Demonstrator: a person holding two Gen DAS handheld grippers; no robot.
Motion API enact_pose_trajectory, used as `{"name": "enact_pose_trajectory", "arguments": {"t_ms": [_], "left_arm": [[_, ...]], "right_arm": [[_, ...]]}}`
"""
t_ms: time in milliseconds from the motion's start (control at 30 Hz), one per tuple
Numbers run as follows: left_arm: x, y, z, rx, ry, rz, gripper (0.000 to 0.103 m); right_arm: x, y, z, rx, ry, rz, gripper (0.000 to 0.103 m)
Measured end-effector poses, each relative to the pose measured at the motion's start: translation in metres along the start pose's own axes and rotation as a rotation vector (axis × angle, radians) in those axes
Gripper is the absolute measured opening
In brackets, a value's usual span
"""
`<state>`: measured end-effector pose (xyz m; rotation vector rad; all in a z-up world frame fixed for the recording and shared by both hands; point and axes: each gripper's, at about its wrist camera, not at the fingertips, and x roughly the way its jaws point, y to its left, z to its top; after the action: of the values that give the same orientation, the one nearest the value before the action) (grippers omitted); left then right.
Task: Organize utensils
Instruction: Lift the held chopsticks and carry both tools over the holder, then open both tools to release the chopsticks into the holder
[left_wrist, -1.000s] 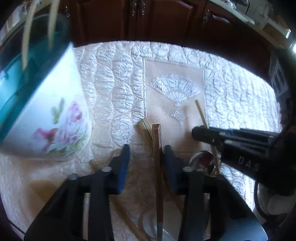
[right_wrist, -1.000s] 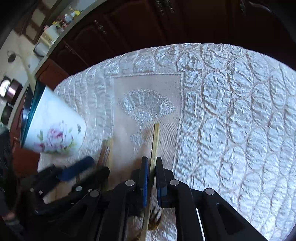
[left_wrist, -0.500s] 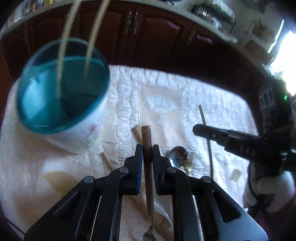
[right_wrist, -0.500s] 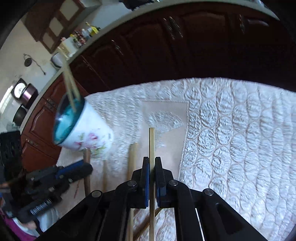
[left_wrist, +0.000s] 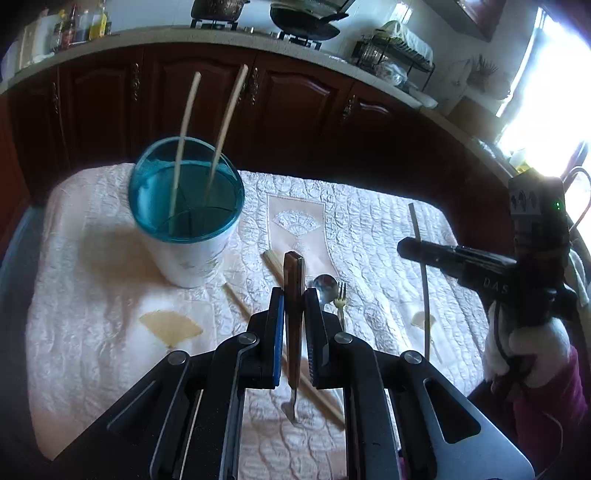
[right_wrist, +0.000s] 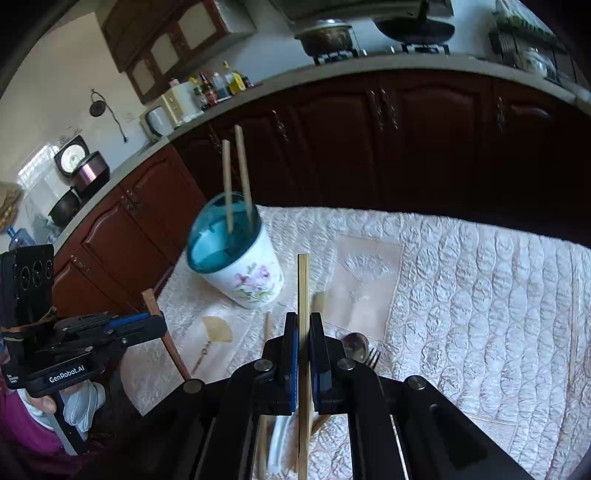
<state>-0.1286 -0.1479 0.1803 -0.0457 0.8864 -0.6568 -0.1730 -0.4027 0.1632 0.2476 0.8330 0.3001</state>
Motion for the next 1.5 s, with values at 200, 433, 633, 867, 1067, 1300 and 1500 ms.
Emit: {"name": "enact_pose_trajectory", "arguments": {"t_ms": [200, 433, 633, 867, 1067, 1300, 1500], "left_arm": [[-0.029, 0.004, 0.001, -0.008, -0.042, -0.002, 0.009], [-0.062, 0.02, 0.019, -0.04, -0.1, -0.001, 0.009], [-0.095, 0.031, 0.05, -0.047, -0.149, -0.003, 0.009], [-0.121, 0.045, 0.09, -0.044, -0.237, 0.047, 0.009], [-0.103, 0.062, 0.114, -0.043, -0.245, 0.14, 0.009], [-0.066, 0.078, 0.125, -0.035, -0.228, 0.217, 0.009], [-0.036, 0.087, 0.127, -0.038, -0.188, 0.234, 0.009]], "right_arm": [[-0.007, 0.017, 0.008, -0.006, -0.033, 0.017, 0.005], [0.001, 0.048, 0.032, -0.032, -0.075, 0.058, 0.005], [0.008, 0.075, 0.067, -0.059, -0.13, 0.089, 0.005], [0.025, 0.1, 0.119, -0.079, -0.225, 0.086, 0.005], [0.055, 0.11, 0.15, -0.064, -0.272, 0.081, 0.005], [0.085, 0.11, 0.174, -0.067, -0.315, 0.058, 0.005], [0.105, 0.114, 0.178, -0.094, -0.373, 0.003, 0.005]]}}
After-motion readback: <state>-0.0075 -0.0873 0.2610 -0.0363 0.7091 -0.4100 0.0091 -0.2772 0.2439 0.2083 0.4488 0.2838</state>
